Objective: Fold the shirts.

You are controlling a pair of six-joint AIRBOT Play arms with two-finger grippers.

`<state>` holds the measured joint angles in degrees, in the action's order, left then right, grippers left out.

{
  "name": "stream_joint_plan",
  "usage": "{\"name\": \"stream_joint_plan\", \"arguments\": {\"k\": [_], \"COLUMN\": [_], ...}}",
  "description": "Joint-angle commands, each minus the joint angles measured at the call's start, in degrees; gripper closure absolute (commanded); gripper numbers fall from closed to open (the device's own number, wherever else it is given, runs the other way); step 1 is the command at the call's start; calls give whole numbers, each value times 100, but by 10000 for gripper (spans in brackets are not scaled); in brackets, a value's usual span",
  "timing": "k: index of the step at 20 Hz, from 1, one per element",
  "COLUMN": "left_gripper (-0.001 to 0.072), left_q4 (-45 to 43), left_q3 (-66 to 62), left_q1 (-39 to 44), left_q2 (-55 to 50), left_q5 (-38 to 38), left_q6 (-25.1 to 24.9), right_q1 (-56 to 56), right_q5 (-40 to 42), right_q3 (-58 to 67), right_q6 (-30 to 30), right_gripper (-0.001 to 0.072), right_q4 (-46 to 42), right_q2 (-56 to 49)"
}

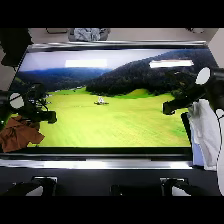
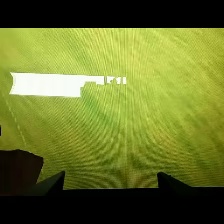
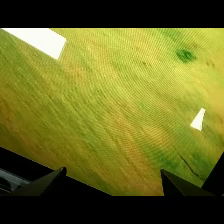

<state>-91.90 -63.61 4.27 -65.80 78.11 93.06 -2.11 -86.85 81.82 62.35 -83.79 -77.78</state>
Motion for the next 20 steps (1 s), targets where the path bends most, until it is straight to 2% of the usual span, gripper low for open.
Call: {"name": "stream_joint_plan", "arguments": {"k": [1,15,20], "left_gripper": [-13,-13,-13], "left_q4": [-2,-2,46], "left_q3": [2,2,13], "left_q1": [-2,0,20], "left_q2": [4,4,4], "left_q5": [-2,-2,-1115], "left_q6": [0,-2,46], "right_q1": [4,4,4], "right_q5": [-2,-2,269], "right_q3": [-2,-2,-4], "right_q6": [0,0,0], "right_gripper": [34,34,34], "right_q4": [0,0,0], "right_q2": [-2,-2,-2]}}
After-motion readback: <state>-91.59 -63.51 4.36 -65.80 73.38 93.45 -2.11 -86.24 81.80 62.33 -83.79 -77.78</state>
